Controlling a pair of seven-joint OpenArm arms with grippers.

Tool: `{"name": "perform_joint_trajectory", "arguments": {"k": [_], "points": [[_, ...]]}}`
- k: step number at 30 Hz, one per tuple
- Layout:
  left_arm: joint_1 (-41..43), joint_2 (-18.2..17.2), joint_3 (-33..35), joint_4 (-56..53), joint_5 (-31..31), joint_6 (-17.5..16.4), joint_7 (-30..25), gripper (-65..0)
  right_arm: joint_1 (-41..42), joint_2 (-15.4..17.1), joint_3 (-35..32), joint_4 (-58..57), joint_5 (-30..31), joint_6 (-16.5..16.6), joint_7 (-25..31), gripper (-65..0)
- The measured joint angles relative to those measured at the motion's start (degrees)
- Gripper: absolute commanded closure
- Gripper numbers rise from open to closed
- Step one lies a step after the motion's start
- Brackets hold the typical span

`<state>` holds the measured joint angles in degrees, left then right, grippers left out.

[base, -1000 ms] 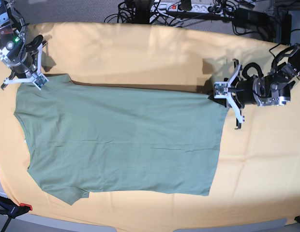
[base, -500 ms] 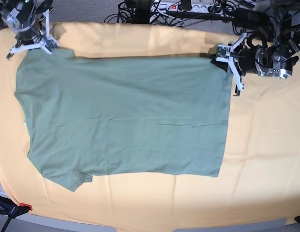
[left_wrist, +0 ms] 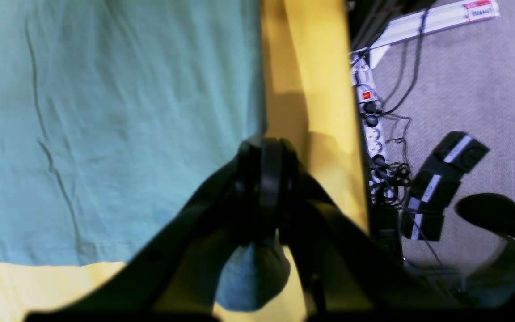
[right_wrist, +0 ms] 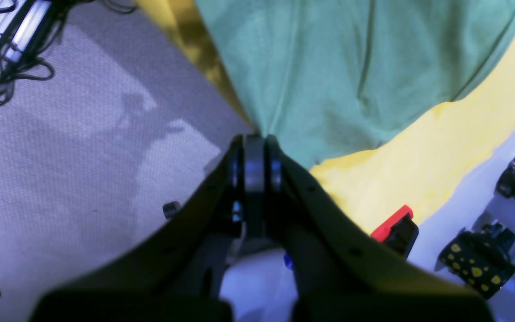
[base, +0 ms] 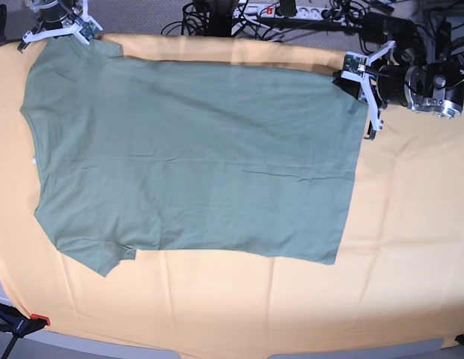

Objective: Fold the T-shirt properly
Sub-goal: 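Lift the held edge and fold it back over the shirt body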

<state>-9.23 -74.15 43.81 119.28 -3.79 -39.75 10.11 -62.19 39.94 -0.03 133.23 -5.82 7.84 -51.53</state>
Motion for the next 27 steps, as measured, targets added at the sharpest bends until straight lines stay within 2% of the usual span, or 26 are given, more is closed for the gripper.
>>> {"name": "perform_joint_trajectory", "arguments": {"k": [2, 5, 11, 17, 20, 24, 27], "points": [[0.02, 0.02, 0.0, 0.0, -1.14, 0.0, -0.04, 0.0, -1.01, 0.02, 0.04, 0.0, -0.83, 0.0, -0.17, 0.0], [-0.02, 0.02, 0.0, 0.0, -2.16, 0.0, 0.0, 0.0, -1.27, -0.11, 0.04, 0.0, -4.33, -1.95, 0.22, 0.0], [-0.66, 0.07, 0.0, 0.0, -1.81, 0.02, 0.0, 0.0, 1.31, 0.28, 0.04, 0.0, -8.33, -2.62, 8.04, 0.0], [-0.63, 2.36, -0.02, -0.02, 6.29, 10.12, 0.46, 0.0, 9.57, 0.5, 0.11, -0.11, -7.17, -0.26, 12.11, 0.0], [-0.59, 5.25, 0.0, 0.0, 7.69, 16.59, 5.31, 0.0, 14.12, 0.48, 0.11, -0.22, -3.43, 1.01, 12.96, 0.0], [-0.61, 8.9, -0.02, -0.09, 9.92, 25.55, 10.12, 0.0, 18.99, 0.46, 0.09, -3.34, -2.14, 2.56, 15.17, 0.0], [-0.61, 10.93, -0.02, -0.72, 13.55, 29.09, 10.34, 0.0, 23.04, 0.46, 0.09, -7.93, 0.24, 2.93, 16.68, 0.0]]}}
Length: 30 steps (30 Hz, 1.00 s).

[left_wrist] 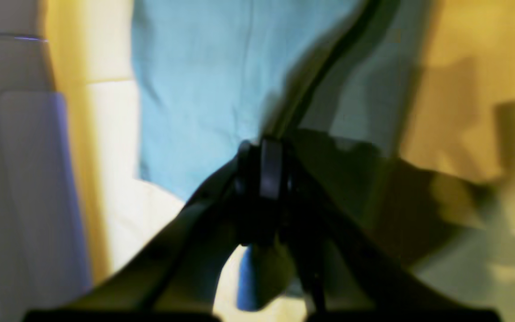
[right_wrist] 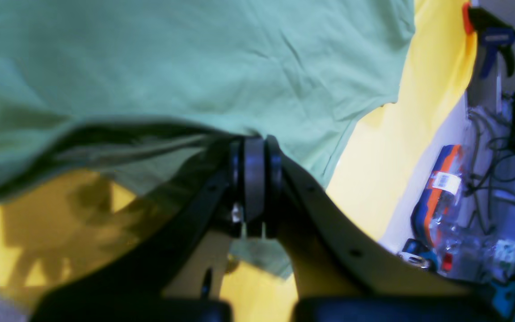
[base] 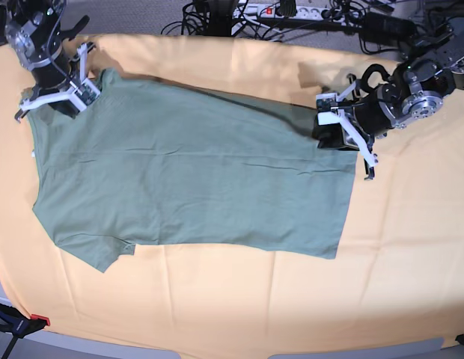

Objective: Fold the T-shirt properly
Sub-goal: 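Lift the held edge and fold it back over the shirt body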

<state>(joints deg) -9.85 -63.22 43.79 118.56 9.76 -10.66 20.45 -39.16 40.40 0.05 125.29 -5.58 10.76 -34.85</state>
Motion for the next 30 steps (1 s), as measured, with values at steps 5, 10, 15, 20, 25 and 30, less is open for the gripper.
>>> {"name": "perform_joint_trajectory", "arguments": {"k": [5, 10, 15, 20, 25, 30], "points": [[0.0, 2.75, 0.0, -2.89, 1.42, 1.05, 0.07, 0.0, 6.19, -0.28, -0.04, -7.28, 3.96, 2.12, 1.4, 0.0], [0.0, 5.03, 0.0, -6.67, 2.6, 1.16, -0.52, 0.0, 12.81, -0.33, -0.2, -13.11, 8.26, 4.76, 1.42, 0.0], [0.02, 6.93, 0.0, -9.6, 3.17, 1.77, -0.81, 0.0, 17.84, -0.44, -0.22, -17.62, 9.55, 6.27, 1.4, 0.0], [0.15, 8.2, 0.02, -11.69, 3.17, 4.48, -0.96, 0.0, 19.63, -0.48, -0.22, -19.15, 11.91, 7.54, 1.46, 0.0], [0.15, 8.94, 0.02, -11.74, 5.99, 11.06, -0.96, 0.0, 19.65, -0.48, -0.22, -19.19, 11.85, 7.54, 1.92, 0.0], [0.15, 8.9, 0.02, -11.74, 5.68, 13.14, -0.85, 0.0, 19.65, -0.46, -0.22, -19.19, 11.85, 7.54, 1.92, 0.0]]}}
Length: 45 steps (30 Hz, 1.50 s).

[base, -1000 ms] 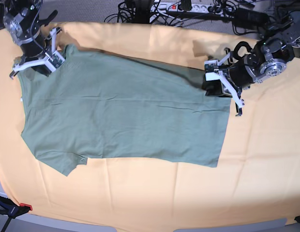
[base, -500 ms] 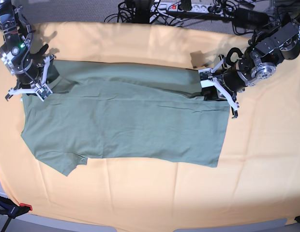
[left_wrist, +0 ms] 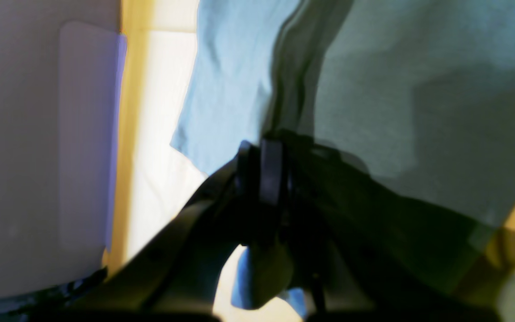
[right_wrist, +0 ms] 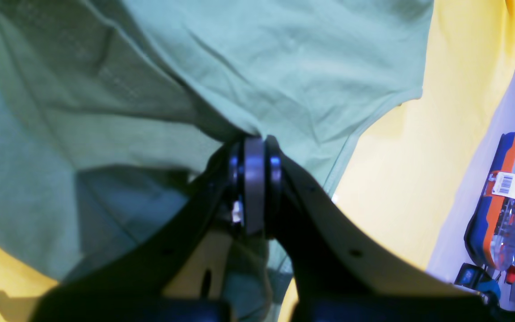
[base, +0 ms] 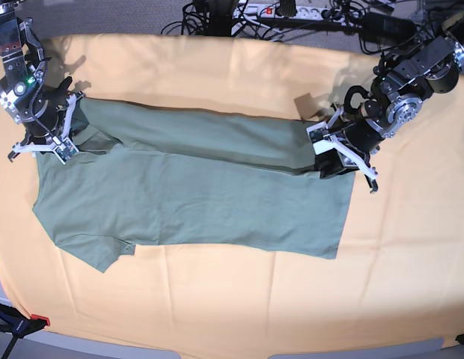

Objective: Fold the T-shirt properly
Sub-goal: 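Lift the held edge and fold it back over the shirt body, then hold the folded edge with both grippers and adjust the grip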

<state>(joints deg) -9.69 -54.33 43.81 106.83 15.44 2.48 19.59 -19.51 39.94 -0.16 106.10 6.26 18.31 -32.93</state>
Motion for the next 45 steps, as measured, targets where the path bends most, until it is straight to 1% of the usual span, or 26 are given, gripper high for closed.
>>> {"name": "perform_joint_trajectory", "arguments": {"k": [2, 3, 6, 7, 8, 9, 11, 13, 14, 16, 18, 20, 21, 25, 27, 29, 31, 34, 36, 39, 40, 41, 43, 45], "points": [[0.0, -0.04, 0.0, 0.0, 0.0, -1.86, 0.04, 0.0, 0.0, 0.0, 0.0, 0.0, 0.0, -0.02, 0.0, 0.0], [-0.02, -0.09, 0.0, 0.0, 0.02, -2.73, 0.0, -2.9, 0.0, 0.0, 0.0, 0.0, 0.0, -0.02, 0.02, -2.4], [0.0, -0.11, 0.0, 0.0, 0.13, -3.34, 0.02, -25.7, 0.02, 0.0, 0.0, 0.0, -0.02, -0.48, 0.42, -26.1], [-0.02, -0.11, 0.0, 0.0, 0.09, -3.34, 0.0, -32.3, 0.15, 0.0, 0.0, 0.0, -0.09, -0.9, 0.42, -31.7], [-0.17, -0.13, 0.0, 0.0, 0.07, -3.37, 0.11, -36.8, 0.31, 0.0, 0.0, 0.0, -0.68, -1.36, 0.42, -34.1], [-0.39, -0.15, 0.0, 0.0, 0.04, -3.52, 0.46, -38.3, 0.63, 0.0, 0.0, 0.0, -1.7, -1.36, 0.35, -34.3], [-1.27, -0.63, 0.0, 0.0, 0.02, -3.74, 0.48, -38.2, 1.73, 0.07, 0.0, 0.07, -1.68, -1.73, -1.25, -34.3], [-2.45, -1.99, 0.0, 0.0, 0.13, -5.25, 0.52, -38.2, 2.21, 0.92, 0.0, 1.36, -1.57, 0.11, -2.32, -34.3], [-2.89, -2.86, -0.02, 0.0, 0.33, -6.36, 0.68, -38.2, 2.05, 1.7, 0.0, 2.49, -0.55, 1.7, -2.93, -34.3], [-3.37, -4.74, -0.02, 0.04, 0.04, -8.55, 0.68, -38.2, 1.2, 3.45, 0.0, 5.03, 1.33, 3.39, -5.38, -34.3], [-3.34, -6.82, -0.02, 0.04, -2.14, -11.15, 0.59, -38.2, -0.15, 5.31, 0.0, 7.28, 3.43, 5.29, -8.7, -34.3], [-3.32, -8.44, 0.0, 0.04, -4.17, -14.73, 0.55, -38.2, -1.75, 6.82, 0.0, 8.96, 5.29, 6.14, -10.75, -34.3], [-3.32, -8.87, 0.0, 0.04, -4.76, -15.76, 0.5, -38.2, -2.64, 7.39, 0.0, 9.49, 5.81, 6.71, -11.52, -34.3], [-3.32, -9.92, 0.0, 0.07, -6.47, -16.96, 0.39, -38.2, -6.54, 7.98, 0.0, 10.32, 5.57, 8.17, -12.2, -34.3], [-3.32, -10.45, 0.0, 0.07, -7.04, -18.14, 0.39, -38.2, -9.22, 8.0, 0.0, 10.32, 5.66, 9.01, -12.68, -34.3], [-3.34, -10.43, 0.0, 0.07, -7.13, -18.67, 0.33, -38.2, -11.67, 7.98, -0.04, 10.29, 4.83, 9.2, -13.22, -34.3], [-3.32, -10.4, 0.0, 0.07, -7.13, -19.26, -0.59, -38.2, -13.49, 7.96, -0.07, 10.29, 1.14, 8.35, -13.2, -34.3], [-3.34, -10.43, 0.0, 0.07, -7.1, -19.21, -1.6, -38.2, -14.36, 8.17, -0.04, 10.19, -4.26, 4.87, -11.98, -34.3], [-3.32, -10.43, 0.0, 0.07, -7.13, -19.23, -1.84, -38.2, -14.29, 8.68, -0.04, 9.27, -4.55, 4.17, -10.93, -34.2], [-3.32, -10.43, 0.0, 0.07, -7.1, -19.26, -1.86, -38.2, -14.29, 8.74, -0.04, 6.69, -4.74, 4.17, -7.85, -34.0], [-3.34, -10.4, 0.0, 0.07, -7.1, -19.23, -1.86, -38.2, -14.27, 8.83, 0.07, 5.95, -4.81, 4.2, -6.64, -32.2], [-3.34, -10.43, 0.0, 0.07, -7.1, -19.21, -2.27, -38.2, -14.25, 8.96, 0.07, 4.92, -4.79, 4.5, -5.4, -28.8], [-3.32, -10.38, 0.0, 0.07, -7.1, -19.23, -2.25, -38.2, -14.05, 8.92, 0.13, 2.89, -4.72, 5.42, -4.07, -19.6], [-3.32, -10.36, 0.0, 0.07, -7.19, -19.19, -2.4, -38.2, -14.03, 8.87, 0.11, 1.79, -4.52, 5.66, -3.89, -9.2]]}}
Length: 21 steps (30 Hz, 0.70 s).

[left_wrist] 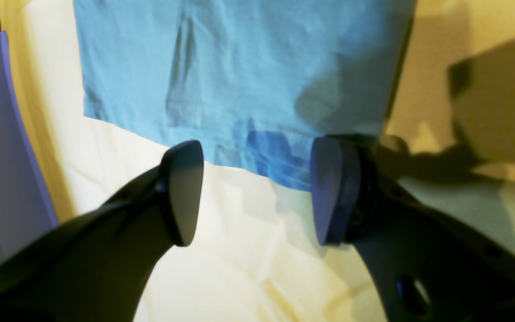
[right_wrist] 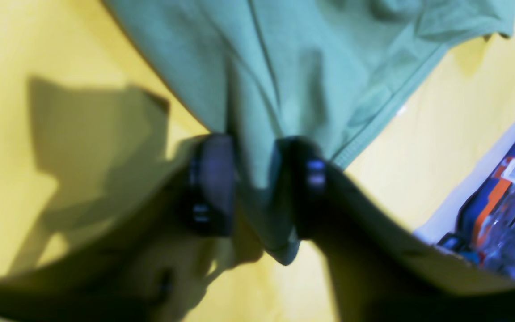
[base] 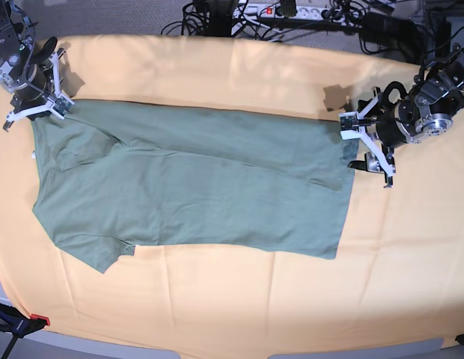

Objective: Fold the T-shirt properly
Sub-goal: 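Hold the folded edge with both grippers and adjust the grip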

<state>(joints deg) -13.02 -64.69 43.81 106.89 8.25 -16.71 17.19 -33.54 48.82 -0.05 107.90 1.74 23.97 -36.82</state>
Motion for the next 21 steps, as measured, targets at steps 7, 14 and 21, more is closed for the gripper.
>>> {"name": "perform_joint_trajectory", "arguments": {"k": [7, 14, 21], "points": [[0.17, 0.57, 0.0, 0.0, -1.81, -0.09, -1.73, -21.0, 0.0, -0.13, 0.0, -0.07, -0.02, -3.26, 0.0, -1.2], [0.79, 1.4, 0.0, 0.0, -1.81, -9.44, -1.97, -28.9, 0.0, -0.11, 0.0, -0.07, -0.02, -3.21, -0.02, -1.7], [0.61, 2.95, -0.37, 0.0, -0.55, -9.31, -2.03, -35.2, 0.04, -0.13, 0.0, -0.07, 0.2, -3.21, -0.68, -3.2]]}}
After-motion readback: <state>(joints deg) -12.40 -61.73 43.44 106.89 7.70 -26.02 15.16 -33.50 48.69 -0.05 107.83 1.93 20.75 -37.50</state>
